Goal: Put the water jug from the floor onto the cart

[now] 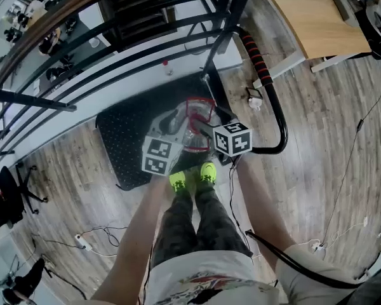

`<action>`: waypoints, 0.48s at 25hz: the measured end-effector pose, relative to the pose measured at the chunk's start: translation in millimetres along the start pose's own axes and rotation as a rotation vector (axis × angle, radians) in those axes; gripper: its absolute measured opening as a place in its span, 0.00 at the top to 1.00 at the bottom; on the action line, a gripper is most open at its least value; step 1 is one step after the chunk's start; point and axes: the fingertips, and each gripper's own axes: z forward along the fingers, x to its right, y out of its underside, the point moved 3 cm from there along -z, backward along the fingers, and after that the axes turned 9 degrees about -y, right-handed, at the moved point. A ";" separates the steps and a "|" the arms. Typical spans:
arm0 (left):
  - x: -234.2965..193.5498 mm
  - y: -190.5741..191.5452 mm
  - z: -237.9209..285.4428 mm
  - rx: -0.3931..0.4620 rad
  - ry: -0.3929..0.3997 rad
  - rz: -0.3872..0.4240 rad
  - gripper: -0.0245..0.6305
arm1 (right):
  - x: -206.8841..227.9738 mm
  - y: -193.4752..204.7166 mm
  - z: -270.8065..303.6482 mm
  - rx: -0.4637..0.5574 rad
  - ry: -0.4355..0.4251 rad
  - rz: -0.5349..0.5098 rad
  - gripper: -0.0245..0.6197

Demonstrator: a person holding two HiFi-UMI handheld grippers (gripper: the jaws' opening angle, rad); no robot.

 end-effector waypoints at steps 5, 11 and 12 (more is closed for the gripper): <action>16.6 -12.4 -32.1 -0.012 0.014 0.019 0.86 | -40.5 -9.9 -19.1 -0.014 -0.085 -0.019 0.35; 36.0 -47.7 -65.1 0.031 0.032 0.002 0.94 | -73.6 -39.7 -55.4 0.008 -0.146 -0.088 0.41; 38.2 -53.2 -69.0 0.037 0.031 0.003 0.94 | -75.7 -45.0 -62.5 0.019 -0.147 -0.109 0.65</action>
